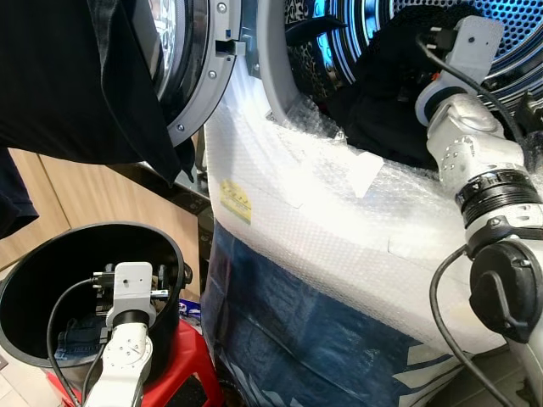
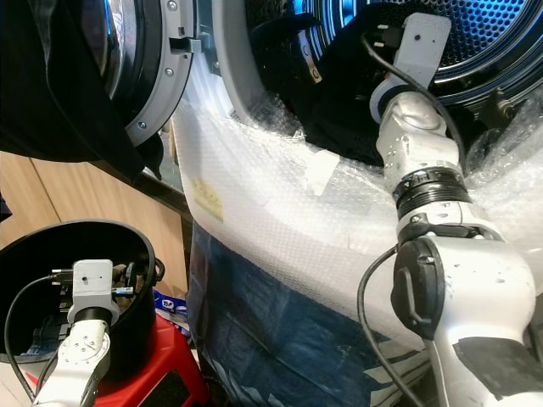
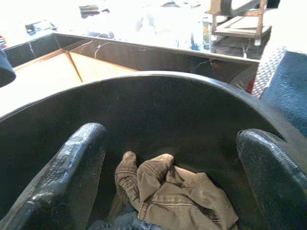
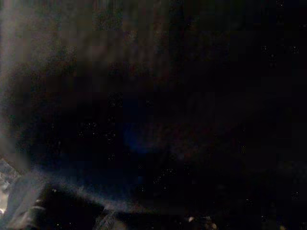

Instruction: Clothes washing

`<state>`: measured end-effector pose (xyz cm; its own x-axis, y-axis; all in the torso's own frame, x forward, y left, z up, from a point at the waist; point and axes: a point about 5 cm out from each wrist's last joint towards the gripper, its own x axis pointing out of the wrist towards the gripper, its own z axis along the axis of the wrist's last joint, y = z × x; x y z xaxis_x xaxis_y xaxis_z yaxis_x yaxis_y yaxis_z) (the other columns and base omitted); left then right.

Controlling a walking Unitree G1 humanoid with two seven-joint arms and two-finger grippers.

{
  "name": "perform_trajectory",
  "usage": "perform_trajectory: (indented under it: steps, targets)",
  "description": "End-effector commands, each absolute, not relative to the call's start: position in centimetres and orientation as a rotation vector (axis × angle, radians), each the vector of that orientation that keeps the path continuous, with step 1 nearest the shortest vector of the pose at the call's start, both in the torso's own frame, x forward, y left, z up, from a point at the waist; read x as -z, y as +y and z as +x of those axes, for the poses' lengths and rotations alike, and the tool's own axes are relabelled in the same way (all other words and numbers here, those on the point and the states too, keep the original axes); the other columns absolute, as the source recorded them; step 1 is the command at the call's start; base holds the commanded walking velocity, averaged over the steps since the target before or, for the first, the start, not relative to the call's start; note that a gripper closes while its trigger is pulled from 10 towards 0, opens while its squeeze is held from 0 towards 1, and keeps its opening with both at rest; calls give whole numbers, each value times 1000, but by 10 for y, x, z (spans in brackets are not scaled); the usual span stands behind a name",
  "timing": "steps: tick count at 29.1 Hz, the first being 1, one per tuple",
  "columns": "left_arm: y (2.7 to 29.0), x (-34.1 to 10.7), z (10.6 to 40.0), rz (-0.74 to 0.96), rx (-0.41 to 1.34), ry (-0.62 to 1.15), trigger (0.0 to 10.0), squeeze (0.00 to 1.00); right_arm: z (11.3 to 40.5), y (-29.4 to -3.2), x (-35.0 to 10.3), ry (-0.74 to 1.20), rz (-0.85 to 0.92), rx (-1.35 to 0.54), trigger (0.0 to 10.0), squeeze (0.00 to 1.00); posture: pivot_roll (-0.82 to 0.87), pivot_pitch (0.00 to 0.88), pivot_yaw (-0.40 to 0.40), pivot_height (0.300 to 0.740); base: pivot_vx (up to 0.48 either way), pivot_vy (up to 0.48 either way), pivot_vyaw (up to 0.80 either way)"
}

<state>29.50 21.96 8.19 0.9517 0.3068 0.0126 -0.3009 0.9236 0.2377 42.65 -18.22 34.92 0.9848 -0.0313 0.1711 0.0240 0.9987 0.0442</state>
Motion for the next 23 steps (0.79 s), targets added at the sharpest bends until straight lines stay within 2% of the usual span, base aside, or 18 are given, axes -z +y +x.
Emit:
perform_trajectory:
  steps: [1, 3, 4, 7, 10, 13, 14, 16, 23]
  targets:
    - [215, -83, 300, 258, -277, 31, 10000, 0, 423, -180, -377, -249, 34, 29, 10000, 1000, 84, 0, -84, 740, 0, 0, 0]
    - [221, -84, 301, 262, -286, 37, 10000, 0, 422, -154, -392, -273, 160, -64, 10000, 1000, 42, 0, -42, 740, 0, 0, 0]
    - [221, -83, 302, 260, -284, 42, 10000, 0, 423, -152, -391, -260, 163, -57, 10000, 1000, 22, 0, -28, 740, 0, 0, 0]
    - [216, -85, 305, 273, -251, 36, 10000, 0, 422, -159, -396, -254, 161, 24, 10000, 1000, 48, 0, -40, 740, 0, 0, 0]
    - [209, -91, 307, 294, -220, -2, 10000, 0, 416, -161, -417, -359, 146, 35, 10000, 1000, 37, 0, -47, 740, 0, 0, 0]
    - [206, -90, 307, 284, -220, 1, 10000, 0, 421, -156, -399, -296, 62, 0, 10000, 1000, 27, 0, -53, 740, 0, 0, 0]
    - [202, -87, 307, 277, -211, 5, 10000, 0, 425, -159, -375, -221, 13, 7, 10000, 1000, 24, 0, -56, 740, 0, 0, 0]
    - [198, -85, 307, 273, -200, 8, 10000, 0, 427, -167, -359, -188, -8, 41, 10000, 1000, 27, 0, -60, 740, 0, 0, 0]
    - [195, -83, 303, 274, -192, 11, 10000, 0, 425, -187, -352, -219, 34, 36, 10000, 1000, 30, 0, -70, 740, 0, 0, 0]
